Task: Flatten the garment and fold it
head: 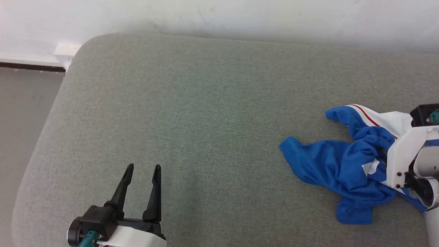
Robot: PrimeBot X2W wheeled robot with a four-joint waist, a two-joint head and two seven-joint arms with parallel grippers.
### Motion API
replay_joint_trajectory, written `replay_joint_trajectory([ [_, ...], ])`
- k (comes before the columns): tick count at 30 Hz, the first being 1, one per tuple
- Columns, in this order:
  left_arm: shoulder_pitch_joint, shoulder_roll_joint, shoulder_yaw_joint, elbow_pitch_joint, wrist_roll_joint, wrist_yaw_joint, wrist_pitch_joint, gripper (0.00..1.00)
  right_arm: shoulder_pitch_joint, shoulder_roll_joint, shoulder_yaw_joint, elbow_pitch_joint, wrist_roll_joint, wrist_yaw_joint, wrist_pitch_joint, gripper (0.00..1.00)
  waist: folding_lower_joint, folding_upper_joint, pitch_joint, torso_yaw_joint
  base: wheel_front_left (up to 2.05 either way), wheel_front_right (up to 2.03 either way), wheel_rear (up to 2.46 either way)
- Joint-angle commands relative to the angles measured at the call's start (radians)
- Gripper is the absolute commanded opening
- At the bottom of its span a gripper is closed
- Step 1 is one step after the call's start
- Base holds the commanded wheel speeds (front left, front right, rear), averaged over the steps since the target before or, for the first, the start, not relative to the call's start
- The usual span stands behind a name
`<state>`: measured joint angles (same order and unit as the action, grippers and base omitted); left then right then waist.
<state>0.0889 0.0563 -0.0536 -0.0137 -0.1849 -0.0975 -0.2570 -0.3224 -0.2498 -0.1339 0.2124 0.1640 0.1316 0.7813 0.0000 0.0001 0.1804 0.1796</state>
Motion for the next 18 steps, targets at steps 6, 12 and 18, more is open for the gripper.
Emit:
replay_joint_trajectory([
  [6,-0.034,-0.004,-0.004,0.008,-0.001,-0.011,-0.005,1.00,-0.012,0.031,-0.025,0.092,-0.042,-0.001,-0.048,0.00,0.0000,-0.0001,0.024,0.037,0.00,0.00,0.00],
  [12,-0.023,-0.005,0.002,0.018,-0.001,-0.004,-0.005,1.00,-0.057,0.011,-0.003,0.083,-0.041,-0.001,-0.108,0.00,0.0000,-0.0001,-0.019,0.021,0.00,0.00,0.00],
  [18,0.002,-0.005,-0.002,0.024,-0.008,0.003,-0.005,1.00,-0.095,-0.043,0.052,0.021,-0.010,-0.001,-0.109,0.00,0.0000,-0.0001,-0.080,0.010,0.00,0.00,0.00],
])
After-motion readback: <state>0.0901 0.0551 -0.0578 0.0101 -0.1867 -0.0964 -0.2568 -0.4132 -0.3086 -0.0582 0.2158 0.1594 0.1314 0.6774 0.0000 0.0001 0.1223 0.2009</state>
